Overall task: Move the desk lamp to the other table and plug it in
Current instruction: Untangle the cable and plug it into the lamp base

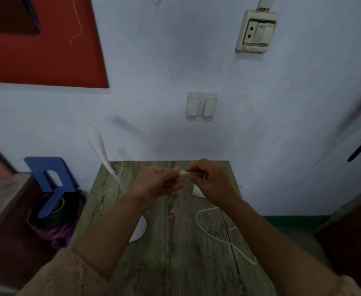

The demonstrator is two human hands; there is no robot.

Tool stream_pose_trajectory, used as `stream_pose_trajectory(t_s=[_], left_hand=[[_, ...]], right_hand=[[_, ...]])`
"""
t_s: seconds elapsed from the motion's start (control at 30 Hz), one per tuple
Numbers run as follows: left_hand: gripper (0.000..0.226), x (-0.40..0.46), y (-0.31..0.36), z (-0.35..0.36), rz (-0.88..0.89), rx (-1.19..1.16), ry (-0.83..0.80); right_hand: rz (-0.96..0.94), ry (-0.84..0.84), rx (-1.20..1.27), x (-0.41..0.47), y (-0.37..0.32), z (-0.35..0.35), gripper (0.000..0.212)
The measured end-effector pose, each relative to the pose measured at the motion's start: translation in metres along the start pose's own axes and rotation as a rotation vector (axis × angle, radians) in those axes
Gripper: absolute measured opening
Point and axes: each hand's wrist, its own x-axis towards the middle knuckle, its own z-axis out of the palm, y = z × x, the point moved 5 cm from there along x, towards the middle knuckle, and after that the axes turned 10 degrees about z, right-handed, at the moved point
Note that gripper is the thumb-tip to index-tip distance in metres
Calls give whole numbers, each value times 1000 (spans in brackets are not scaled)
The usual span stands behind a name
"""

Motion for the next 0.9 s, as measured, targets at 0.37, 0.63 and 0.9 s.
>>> stream_pose_trajectory(t_s=[0.37, 0.63, 0.9], left_hand=[[29, -8, -19, -22, -95, -44, 104], [18, -47, -85, -52, -194, 117, 182], [17, -61, -128, -106, -165, 269, 359]], right_hand=[[69, -45, 115, -3, 13, 24, 2], [194, -103, 55, -41, 46, 59, 2], [226, -189, -7, -77, 66, 107, 4]])
